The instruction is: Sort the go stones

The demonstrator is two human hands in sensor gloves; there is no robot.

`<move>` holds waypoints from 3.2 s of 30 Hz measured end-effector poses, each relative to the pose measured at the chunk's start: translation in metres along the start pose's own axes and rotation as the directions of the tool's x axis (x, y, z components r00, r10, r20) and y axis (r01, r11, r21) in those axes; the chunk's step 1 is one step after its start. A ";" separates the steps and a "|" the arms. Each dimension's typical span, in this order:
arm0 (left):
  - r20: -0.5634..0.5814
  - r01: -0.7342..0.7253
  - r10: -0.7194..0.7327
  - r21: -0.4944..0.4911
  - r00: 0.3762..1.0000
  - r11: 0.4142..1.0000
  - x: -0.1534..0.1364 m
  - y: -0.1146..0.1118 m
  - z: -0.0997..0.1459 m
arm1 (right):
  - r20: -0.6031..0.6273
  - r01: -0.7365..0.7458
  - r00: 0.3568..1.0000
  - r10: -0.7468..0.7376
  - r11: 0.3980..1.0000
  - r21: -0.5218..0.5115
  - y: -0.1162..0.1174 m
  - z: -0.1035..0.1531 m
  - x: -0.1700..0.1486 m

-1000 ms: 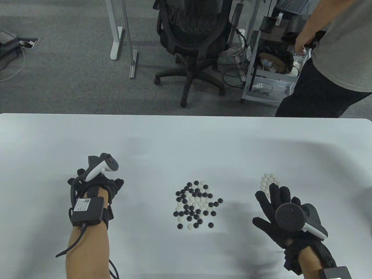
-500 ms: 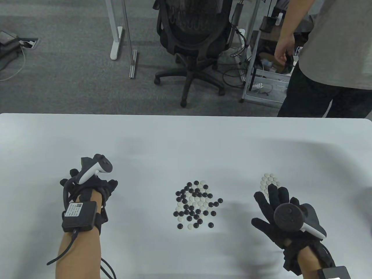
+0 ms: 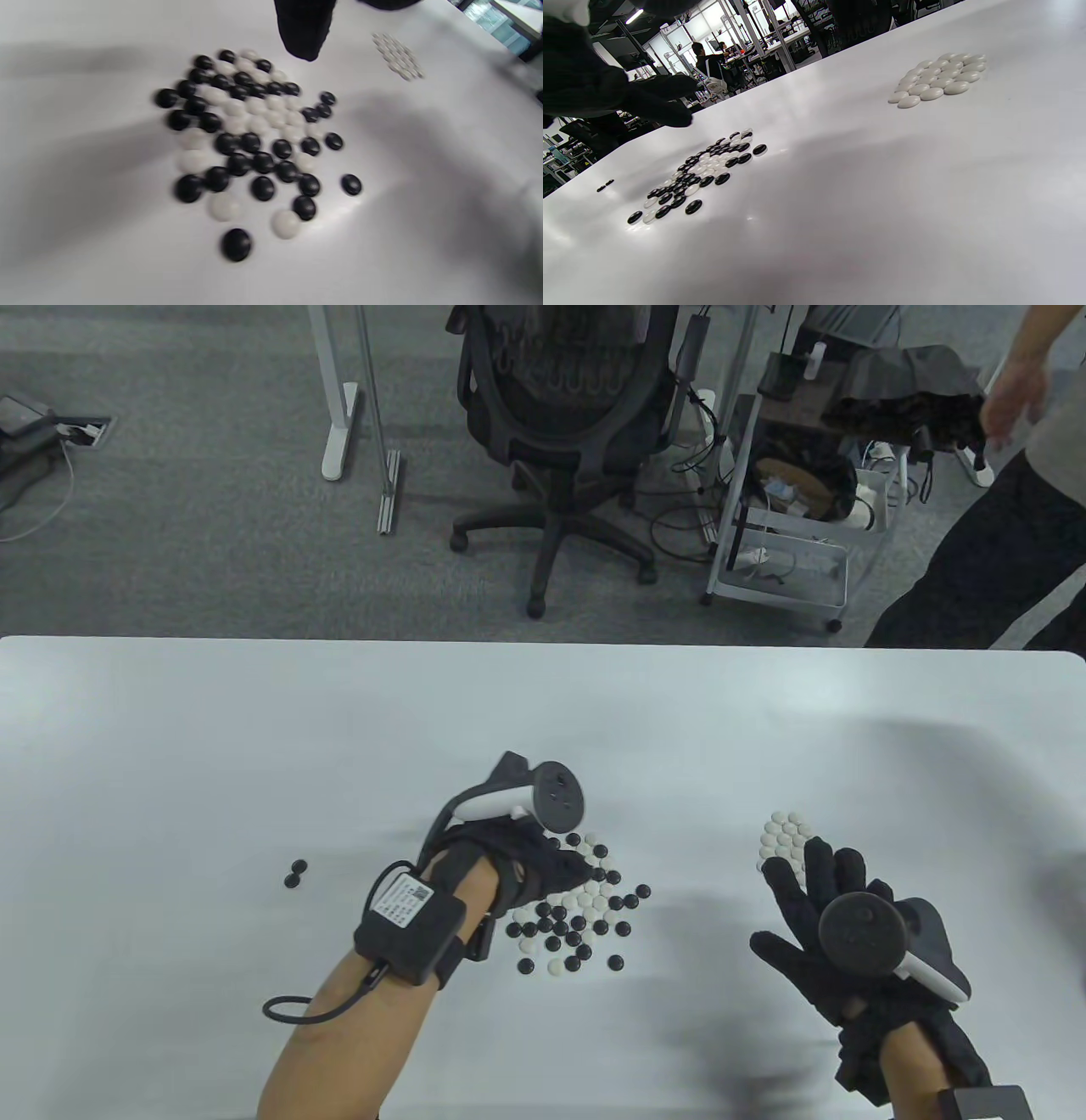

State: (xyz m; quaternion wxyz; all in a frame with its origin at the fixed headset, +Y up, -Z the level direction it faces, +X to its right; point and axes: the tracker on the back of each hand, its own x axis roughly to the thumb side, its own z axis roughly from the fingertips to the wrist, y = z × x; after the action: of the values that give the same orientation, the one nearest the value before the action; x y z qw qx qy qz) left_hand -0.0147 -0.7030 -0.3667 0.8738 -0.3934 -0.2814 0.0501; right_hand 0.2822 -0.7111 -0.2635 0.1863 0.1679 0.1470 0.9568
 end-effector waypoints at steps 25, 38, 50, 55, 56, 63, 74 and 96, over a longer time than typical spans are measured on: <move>-0.317 -0.113 0.118 0.035 0.941 0.993 -0.013 0.025 -0.099 | 0.004 -0.014 1.000 0.013 1.000 0.004 -0.001 0.002 0.002; -0.519 -0.137 0.145 0.055 0.842 0.989 -0.130 0.014 -0.008 | 0.020 -0.010 1.000 0.010 1.000 0.016 -0.002 0.003 0.004; -0.641 -0.207 0.210 0.082 0.739 0.975 -0.201 -0.031 0.081 | 0.019 -0.016 1.000 0.015 0.999 0.032 -0.001 0.003 0.006; -0.674 -0.205 0.214 0.094 0.707 0.974 -0.213 -0.043 0.098 | 0.021 -0.020 1.000 0.019 0.999 0.035 0.000 0.003 0.008; -0.677 -0.209 0.217 0.094 0.703 0.973 -0.214 -0.044 0.100 | 0.021 -0.020 1.000 0.020 0.999 0.035 0.000 0.003 0.008; -0.711 -0.201 0.202 0.086 0.674 0.976 -0.223 -0.053 0.114 | 0.021 -0.022 1.000 0.021 0.999 0.041 0.001 0.002 0.009; -0.718 -0.167 0.198 0.115 0.667 0.979 -0.221 -0.050 0.123 | 0.020 -0.022 1.000 0.022 0.999 0.044 0.001 0.003 0.009; -0.046 0.188 -0.189 -0.026 0.981 0.982 0.022 -0.016 -0.011 | 0.014 -0.025 1.000 0.025 0.998 0.051 0.002 0.002 0.010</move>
State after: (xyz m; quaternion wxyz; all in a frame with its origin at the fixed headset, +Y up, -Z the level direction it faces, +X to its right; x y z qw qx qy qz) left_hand 0.0077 -0.7145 -0.3507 0.8770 -0.3753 -0.2967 -0.0454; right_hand 0.2734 -0.7086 -0.2586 0.1709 0.1805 0.1680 0.9539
